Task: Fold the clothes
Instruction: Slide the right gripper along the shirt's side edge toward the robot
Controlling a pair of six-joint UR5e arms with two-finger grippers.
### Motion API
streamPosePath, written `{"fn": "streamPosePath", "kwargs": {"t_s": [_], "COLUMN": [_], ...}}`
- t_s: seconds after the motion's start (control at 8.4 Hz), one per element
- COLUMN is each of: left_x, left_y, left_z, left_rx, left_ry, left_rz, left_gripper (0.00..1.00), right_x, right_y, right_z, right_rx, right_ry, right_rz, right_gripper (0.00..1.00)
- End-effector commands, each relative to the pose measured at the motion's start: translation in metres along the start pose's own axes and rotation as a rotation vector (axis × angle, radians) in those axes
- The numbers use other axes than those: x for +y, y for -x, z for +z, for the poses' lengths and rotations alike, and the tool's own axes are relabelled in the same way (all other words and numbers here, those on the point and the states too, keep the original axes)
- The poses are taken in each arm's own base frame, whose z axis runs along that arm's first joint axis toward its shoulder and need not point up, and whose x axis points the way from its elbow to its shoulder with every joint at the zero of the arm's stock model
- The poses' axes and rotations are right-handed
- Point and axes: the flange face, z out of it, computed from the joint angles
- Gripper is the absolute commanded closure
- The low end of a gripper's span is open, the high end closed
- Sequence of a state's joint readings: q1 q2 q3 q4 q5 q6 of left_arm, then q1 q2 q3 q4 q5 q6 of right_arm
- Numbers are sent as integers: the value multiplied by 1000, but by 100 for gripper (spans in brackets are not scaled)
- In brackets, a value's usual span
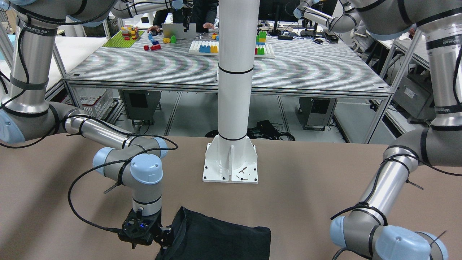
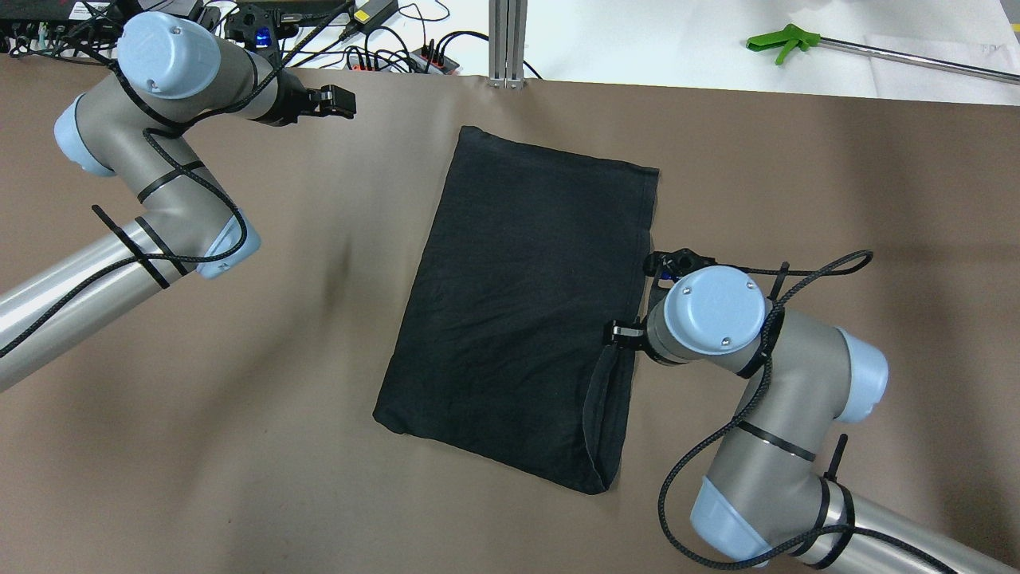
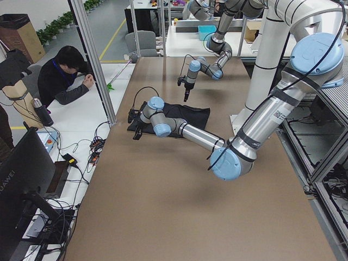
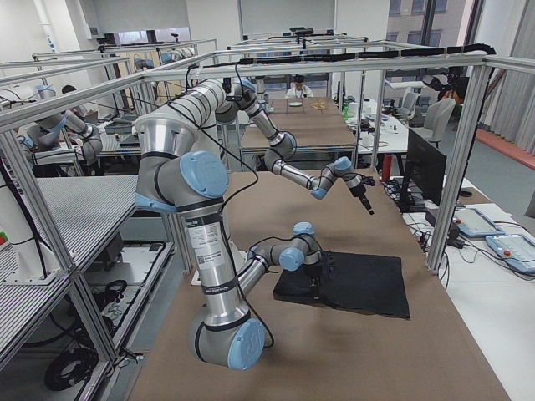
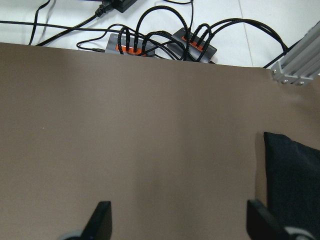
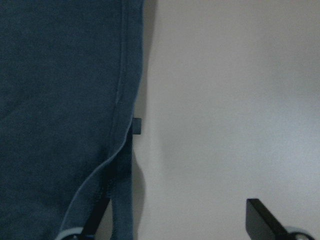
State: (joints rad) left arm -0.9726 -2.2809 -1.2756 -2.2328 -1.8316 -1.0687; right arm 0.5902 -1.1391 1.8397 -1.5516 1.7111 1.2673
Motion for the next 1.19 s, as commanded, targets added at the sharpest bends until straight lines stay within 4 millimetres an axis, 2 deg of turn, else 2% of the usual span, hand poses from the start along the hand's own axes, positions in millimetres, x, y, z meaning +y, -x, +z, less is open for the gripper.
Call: {"fn": "streamPosePath", "kwargs": {"t_s": [0.0, 0.24, 0.36, 0.6, 0.83, 1.07], "left_x": [-2, -1, -1, -4, -7, -11], "left_y": [-4, -1, -1, -5, -7, -13], "left_z": [-1, 3, 3, 6, 8, 9], "left_rx": [4, -4, -4, -7, -12, -14], "left_ry": [-2, 2, 2, 2, -2, -10], "left_rz": [1, 1, 1, 1, -1, -1], "left_gripper": [5, 5, 5, 5, 5, 5], "right_x": [46, 62, 66, 64, 63, 67], "right_y": [41, 52, 56, 69, 67, 51], "right_z": [8, 9, 17, 29, 29, 39], "right_rx": [-12, -17, 0, 7, 9, 35], "right_ry": [-16, -19, -38, -45, -41, -26], "right_rz": [-61, -85, -98, -113, -110, -110], "right_gripper": [6, 5, 6, 5, 6, 5]}}
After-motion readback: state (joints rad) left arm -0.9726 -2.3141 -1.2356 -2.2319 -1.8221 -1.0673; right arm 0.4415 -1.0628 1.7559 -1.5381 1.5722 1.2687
